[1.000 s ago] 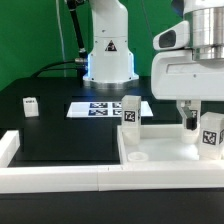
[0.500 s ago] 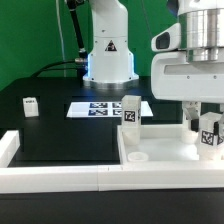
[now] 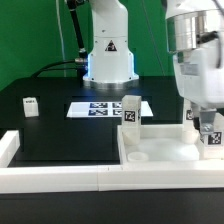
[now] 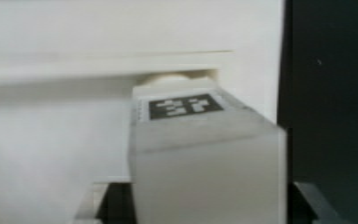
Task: Assemble square table
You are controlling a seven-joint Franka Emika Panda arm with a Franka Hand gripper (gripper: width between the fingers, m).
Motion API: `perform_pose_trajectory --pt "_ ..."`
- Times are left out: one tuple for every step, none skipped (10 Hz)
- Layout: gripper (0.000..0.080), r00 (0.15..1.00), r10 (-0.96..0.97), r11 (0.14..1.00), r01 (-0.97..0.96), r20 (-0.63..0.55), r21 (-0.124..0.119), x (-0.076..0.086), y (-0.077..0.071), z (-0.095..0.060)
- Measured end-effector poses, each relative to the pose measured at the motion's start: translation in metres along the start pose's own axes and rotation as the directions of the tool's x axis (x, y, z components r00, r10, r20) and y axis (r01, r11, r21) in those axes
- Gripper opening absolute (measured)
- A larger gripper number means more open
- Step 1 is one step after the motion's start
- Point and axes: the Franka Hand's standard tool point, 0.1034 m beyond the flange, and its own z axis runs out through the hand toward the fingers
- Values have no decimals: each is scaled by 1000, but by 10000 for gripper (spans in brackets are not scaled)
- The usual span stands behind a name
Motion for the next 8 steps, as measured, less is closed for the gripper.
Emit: perform_pose_trajectory --pt "305 994 101 995 -102 30 23 1 3 0" --pt "305 991 125 992 -126 48 20 5 2 -1" --pt "305 978 199 980 -200 65 12 8 2 -1" --pt "305 960 271 962 -272 67 7 6 3 -1" --pt "303 938 340 940 -340 66 -7 6 4 -1" --pt "303 930 361 932 -361 62 -14 6 4 -1" --pt "303 933 356 935 -356 62 -12 6 4 -1" --pt "303 950 306 952 -306 57 -17 6 4 0"
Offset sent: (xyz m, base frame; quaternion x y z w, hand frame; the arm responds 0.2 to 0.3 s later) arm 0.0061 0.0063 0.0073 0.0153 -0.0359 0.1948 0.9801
